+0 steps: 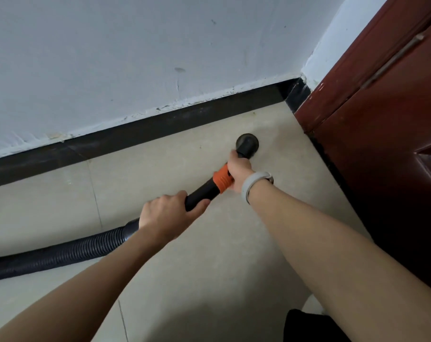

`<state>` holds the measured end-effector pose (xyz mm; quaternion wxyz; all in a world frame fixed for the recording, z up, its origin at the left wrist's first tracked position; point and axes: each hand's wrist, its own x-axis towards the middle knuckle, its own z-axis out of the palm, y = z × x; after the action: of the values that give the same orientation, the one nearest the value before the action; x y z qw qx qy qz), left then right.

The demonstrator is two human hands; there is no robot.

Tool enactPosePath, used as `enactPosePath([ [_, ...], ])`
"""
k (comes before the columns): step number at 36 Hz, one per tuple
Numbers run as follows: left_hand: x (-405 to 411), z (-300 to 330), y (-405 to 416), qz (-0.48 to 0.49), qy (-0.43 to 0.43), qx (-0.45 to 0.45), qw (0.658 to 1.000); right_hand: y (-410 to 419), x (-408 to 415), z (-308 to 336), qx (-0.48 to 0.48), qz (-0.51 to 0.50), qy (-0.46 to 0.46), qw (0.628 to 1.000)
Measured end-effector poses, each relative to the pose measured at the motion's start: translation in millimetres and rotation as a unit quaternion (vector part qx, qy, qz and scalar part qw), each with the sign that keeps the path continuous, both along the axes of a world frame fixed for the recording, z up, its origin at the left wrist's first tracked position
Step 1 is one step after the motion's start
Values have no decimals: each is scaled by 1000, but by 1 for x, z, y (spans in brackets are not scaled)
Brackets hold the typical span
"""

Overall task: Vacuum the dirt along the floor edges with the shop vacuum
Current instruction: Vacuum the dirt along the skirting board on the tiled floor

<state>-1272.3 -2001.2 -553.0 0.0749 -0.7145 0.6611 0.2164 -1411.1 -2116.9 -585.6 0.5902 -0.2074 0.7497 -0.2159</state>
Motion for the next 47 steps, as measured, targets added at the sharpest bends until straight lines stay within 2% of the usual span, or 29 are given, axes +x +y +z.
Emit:
enactPosePath([
  [4,22,-6,21,58,6,7,998,6,35,-13,-14,103,56,993],
  [9,45,-7,48,143,10,-8,990,16,80,9,-20,193,20,981],
  [16,75,-11,95,242,34,10,970,51,136,7,11,272,65,960],
  [22,75,-5,115,213,17,29,976,76,125,-2,38,252,77,964],
  [28,35,6,79,179,1,44,983,43,81,2,30,245,121,962],
  [35,22,12,88,262,-20,23,965,36,97,-1,38,322,94,941],
  [42,54,32,140,375,-36,54,925,79,157,18,58,459,11,887],
  [44,63,42,146,384,-43,62,920,86,166,24,77,464,-29,882],
  [47,66,51,148,368,-33,97,924,92,154,36,101,440,-39,892],
])
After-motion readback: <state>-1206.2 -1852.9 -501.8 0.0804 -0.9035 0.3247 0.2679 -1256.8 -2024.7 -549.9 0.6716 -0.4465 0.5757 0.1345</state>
